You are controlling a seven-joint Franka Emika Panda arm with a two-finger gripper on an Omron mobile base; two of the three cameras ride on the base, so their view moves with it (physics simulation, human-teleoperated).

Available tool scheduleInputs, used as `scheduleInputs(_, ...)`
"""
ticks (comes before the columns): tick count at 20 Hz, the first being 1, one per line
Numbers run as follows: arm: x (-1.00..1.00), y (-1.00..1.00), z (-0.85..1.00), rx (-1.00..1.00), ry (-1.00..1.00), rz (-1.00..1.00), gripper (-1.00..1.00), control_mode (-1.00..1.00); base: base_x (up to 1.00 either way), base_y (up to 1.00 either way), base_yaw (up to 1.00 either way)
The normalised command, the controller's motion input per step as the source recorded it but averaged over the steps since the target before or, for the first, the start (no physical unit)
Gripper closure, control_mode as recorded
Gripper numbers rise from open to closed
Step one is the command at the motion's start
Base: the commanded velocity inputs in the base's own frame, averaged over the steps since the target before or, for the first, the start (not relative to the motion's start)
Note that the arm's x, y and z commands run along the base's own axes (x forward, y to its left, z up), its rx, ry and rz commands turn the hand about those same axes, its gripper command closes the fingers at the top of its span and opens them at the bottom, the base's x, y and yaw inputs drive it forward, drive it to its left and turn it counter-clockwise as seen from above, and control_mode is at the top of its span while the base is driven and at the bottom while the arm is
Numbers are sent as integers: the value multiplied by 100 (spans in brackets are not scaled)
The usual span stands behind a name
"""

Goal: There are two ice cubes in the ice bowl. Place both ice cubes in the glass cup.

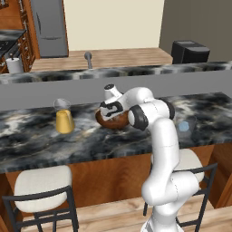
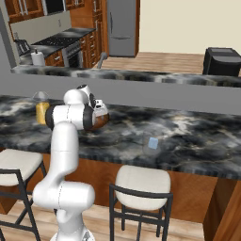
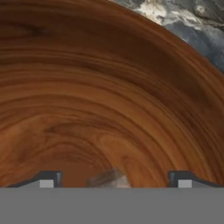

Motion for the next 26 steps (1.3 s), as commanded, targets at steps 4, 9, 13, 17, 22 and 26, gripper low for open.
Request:
scheduleInputs(4,0,0,-66,-2,-1,0,100,-100,0,0,0)
scheduleInputs(9,-3,0,0,0,-1,0,100,-100,0,0,0)
scheduleInputs(13,-41,0,-1,0,0,0,100,-100,0,0,0)
scheduleInputs(17,-59,0,-2,0,0,0,100,-100,0,0,0)
scheduleInputs(22,-40,0,51,0,-9,-1,100,-100,0,0,0)
scheduleInputs(26,-22,-9,100,1,-5,-5,100,-100,0,0,0)
